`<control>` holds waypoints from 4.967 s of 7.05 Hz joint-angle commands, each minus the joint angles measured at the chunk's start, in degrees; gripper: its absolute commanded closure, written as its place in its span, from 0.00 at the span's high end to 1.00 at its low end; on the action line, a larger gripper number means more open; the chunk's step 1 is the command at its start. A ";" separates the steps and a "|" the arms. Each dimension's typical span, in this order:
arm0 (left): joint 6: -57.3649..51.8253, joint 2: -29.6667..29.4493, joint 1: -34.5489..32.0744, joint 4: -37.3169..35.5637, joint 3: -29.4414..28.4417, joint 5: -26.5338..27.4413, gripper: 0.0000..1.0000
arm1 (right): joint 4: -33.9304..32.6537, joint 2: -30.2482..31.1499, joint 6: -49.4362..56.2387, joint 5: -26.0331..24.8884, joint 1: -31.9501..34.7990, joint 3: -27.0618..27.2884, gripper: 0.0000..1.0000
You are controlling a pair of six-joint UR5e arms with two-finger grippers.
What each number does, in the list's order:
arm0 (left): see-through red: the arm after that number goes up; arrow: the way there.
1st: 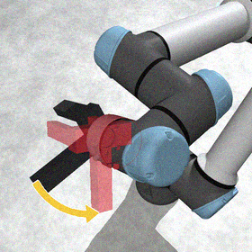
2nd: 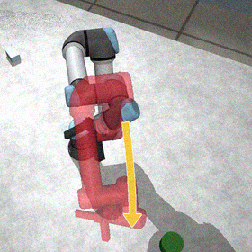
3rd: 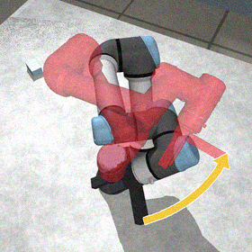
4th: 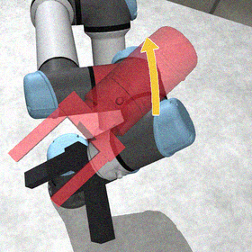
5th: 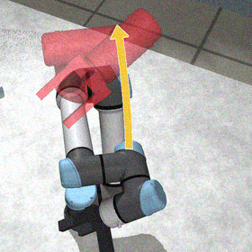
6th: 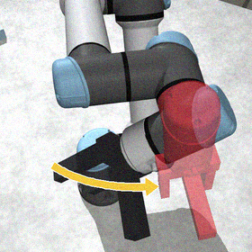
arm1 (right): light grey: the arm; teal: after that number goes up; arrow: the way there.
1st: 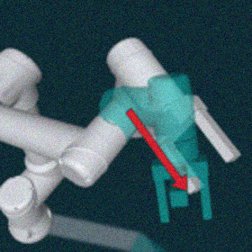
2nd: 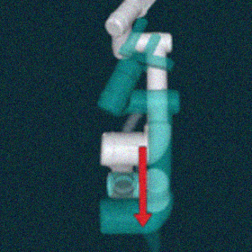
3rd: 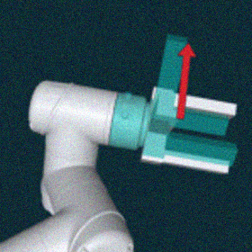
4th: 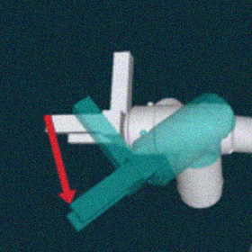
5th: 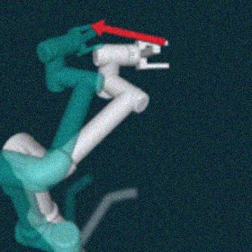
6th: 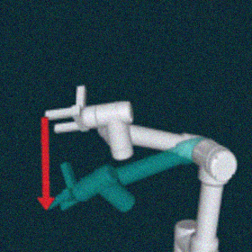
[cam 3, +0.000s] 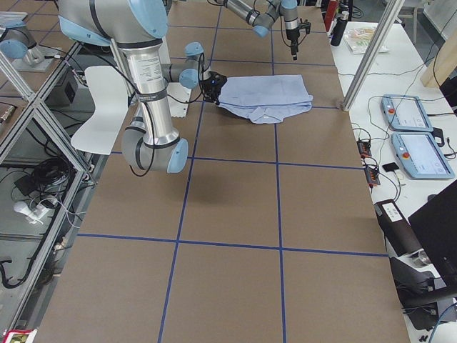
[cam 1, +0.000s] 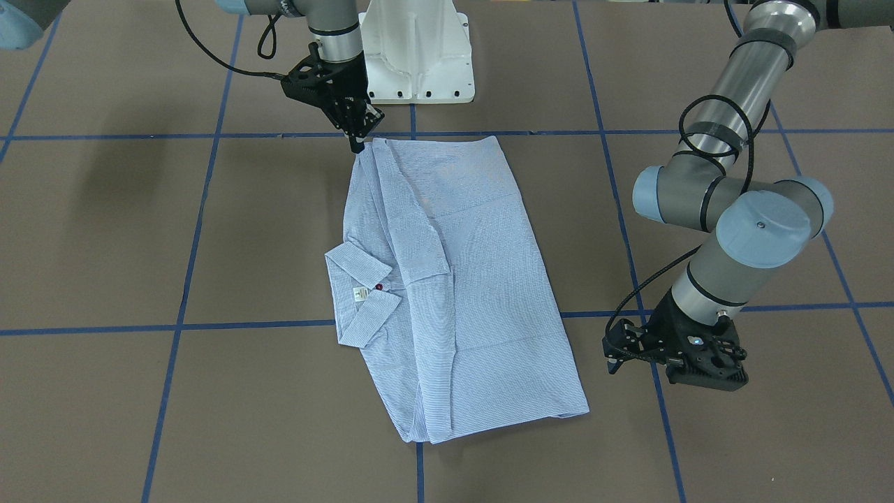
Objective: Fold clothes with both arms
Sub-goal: 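Fold the held side over the shirt middle with the right gripper, then release the shirt and move both grippers to the edge nearest the robot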
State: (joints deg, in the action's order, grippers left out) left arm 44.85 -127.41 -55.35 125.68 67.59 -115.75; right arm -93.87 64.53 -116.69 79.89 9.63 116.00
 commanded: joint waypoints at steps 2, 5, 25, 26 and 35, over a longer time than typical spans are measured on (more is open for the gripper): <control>0.15 0.05 -0.02 -0.09 0.35 -0.17 1.00 | -6.73 -1.07 2.67 0.34 -1.63 0.99 0.99; 0.24 0.05 -0.02 -0.18 1.23 -0.44 1.00 | -7.46 -11.04 26.00 12.01 15.45 -7.04 1.00; -14.70 7.35 -6.35 -0.70 5.80 -11.34 1.00 | -22.68 -20.43 77.69 4.40 23.56 -33.31 1.00; -14.70 7.35 -6.35 -0.70 5.89 -11.34 1.00 | -22.50 -14.84 82.72 4.48 26.20 -26.94 1.00; 27.51 25.26 13.99 -1.14 41.79 -1.09 1.00 | 3.73 2.84 36.34 25.23 25.81 -1.58 1.00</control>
State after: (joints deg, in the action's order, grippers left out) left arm 63.34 -104.62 -47.95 124.91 103.11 -121.32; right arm -95.82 62.94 -71.56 105.36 37.79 111.17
